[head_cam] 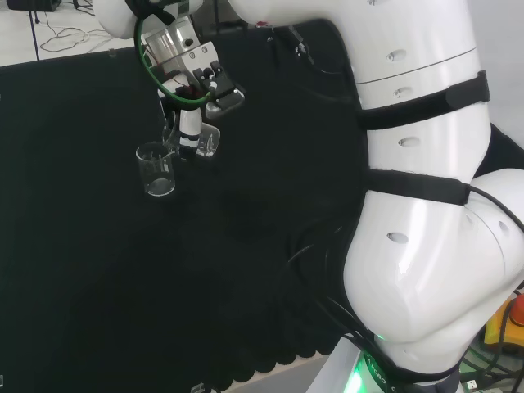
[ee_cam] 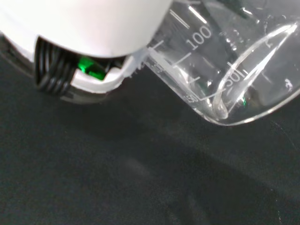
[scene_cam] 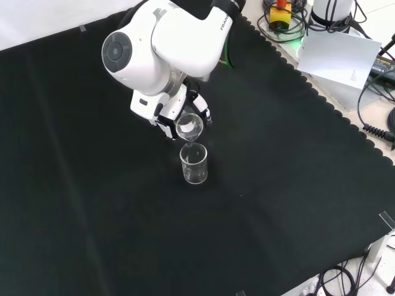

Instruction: Pour the water from the handheld beaker into the one on the table.

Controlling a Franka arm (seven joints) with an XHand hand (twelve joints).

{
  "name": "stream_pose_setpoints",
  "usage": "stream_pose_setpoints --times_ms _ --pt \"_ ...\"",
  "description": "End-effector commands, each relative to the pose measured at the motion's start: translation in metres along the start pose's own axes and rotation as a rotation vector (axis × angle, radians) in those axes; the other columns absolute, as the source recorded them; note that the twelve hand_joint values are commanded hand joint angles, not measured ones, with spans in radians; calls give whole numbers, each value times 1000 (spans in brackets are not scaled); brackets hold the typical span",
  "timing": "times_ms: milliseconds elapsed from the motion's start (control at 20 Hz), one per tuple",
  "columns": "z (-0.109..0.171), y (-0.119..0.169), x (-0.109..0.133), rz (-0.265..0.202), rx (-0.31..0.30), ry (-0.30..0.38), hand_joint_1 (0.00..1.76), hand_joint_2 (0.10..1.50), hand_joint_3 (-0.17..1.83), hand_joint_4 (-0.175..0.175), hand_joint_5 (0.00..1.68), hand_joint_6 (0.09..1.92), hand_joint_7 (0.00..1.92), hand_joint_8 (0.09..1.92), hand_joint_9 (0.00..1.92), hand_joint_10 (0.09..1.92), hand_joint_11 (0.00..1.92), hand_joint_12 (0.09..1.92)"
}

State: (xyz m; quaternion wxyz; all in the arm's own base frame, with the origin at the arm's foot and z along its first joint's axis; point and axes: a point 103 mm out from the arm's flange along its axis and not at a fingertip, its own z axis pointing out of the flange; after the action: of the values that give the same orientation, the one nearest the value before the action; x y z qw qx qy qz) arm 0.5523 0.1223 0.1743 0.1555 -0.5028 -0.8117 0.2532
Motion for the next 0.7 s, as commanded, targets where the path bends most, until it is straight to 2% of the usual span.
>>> stream_pose_setpoints --times_ms 50,700 --pt "-7 -1 5 18 26 -33 1314 636 658 -175 1303 590 1360 556 1656 87 1148 867" --pt "-18 -2 15 47 118 -105 1312 634 678 -175 1280 642 1336 611 1657 87 1147 872"
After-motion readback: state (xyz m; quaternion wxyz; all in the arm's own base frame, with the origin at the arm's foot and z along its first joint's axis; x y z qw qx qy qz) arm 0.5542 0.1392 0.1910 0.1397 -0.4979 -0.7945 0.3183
